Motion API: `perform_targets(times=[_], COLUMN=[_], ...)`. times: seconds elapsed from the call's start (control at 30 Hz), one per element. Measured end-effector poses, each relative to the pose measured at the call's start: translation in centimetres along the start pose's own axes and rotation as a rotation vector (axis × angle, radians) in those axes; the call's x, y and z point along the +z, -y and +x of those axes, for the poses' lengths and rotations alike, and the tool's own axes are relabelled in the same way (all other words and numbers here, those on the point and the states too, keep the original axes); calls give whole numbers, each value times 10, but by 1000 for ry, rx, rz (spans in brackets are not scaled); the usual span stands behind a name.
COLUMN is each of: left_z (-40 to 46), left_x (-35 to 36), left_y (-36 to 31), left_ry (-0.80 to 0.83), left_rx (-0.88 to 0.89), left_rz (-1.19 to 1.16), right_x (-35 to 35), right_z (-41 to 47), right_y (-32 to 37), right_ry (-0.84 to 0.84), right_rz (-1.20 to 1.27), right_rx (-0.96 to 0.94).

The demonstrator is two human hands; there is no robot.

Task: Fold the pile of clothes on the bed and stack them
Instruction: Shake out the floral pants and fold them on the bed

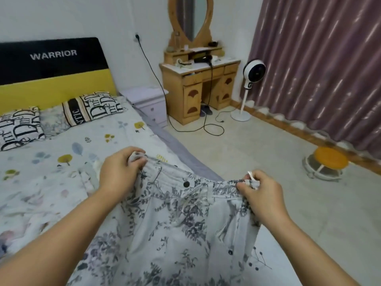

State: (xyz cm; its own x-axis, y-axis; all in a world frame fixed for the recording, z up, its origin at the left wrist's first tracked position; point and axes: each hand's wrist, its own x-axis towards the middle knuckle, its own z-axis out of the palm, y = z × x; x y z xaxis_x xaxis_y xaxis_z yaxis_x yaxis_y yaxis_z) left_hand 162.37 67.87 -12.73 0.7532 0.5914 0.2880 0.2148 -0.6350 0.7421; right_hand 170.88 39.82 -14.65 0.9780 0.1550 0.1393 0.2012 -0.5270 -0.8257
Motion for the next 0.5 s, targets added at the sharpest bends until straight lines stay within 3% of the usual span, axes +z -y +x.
perform_targets(times=[0.17,0.4,0.5], left_z=[28,11,1], left_x=[86,203,242], left_y=[9,102,138], left_ry=[33,316,368], left_rx=[-45,-275,-278], left_rz=[-33,52,145], right_x=[12,74,100], right_z=[53,59,51], right_y=[-67,-203,-253], right_ry=[0,66,28], right_rz=[42,30,87], right_rx=[83,325,478])
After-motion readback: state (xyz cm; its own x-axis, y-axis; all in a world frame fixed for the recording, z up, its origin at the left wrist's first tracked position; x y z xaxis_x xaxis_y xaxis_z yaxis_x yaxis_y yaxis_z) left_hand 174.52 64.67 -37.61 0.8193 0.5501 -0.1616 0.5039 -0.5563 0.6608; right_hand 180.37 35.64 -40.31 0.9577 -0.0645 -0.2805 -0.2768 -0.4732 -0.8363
